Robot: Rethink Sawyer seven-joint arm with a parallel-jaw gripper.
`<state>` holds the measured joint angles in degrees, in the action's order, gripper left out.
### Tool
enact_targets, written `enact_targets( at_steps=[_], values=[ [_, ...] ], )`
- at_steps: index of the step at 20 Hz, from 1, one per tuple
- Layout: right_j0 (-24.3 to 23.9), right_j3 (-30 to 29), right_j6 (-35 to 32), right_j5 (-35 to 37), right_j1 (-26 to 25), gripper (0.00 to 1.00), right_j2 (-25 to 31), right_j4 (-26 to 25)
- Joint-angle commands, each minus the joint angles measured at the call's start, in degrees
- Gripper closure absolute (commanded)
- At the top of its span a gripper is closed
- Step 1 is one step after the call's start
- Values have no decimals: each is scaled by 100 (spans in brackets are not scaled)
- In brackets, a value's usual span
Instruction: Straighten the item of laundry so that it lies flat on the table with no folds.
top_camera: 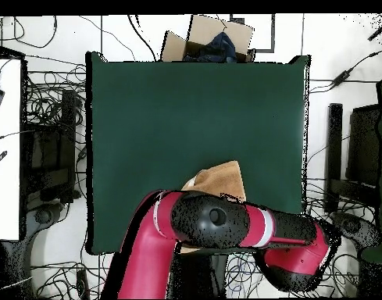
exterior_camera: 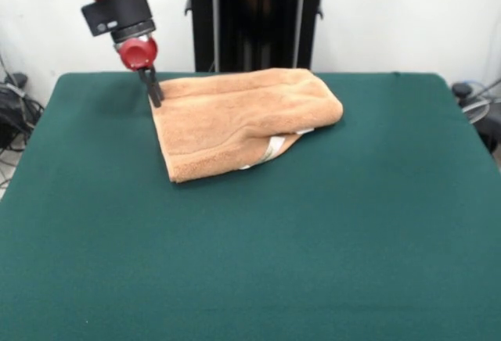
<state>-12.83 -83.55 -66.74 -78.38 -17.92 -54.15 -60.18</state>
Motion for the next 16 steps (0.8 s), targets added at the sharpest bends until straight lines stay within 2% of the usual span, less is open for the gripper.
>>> enact_targets(
  at_steps=[1, 8, 16],
  values=[
    [-29, 1229, 1827, 1348, -378, 0, 191, 233],
    [-164, 1687, 2005, 1338, -350, 0, -122, -284],
    [-181, 2047, 2080, 1340, -158, 0, -240, -942]
  ],
)
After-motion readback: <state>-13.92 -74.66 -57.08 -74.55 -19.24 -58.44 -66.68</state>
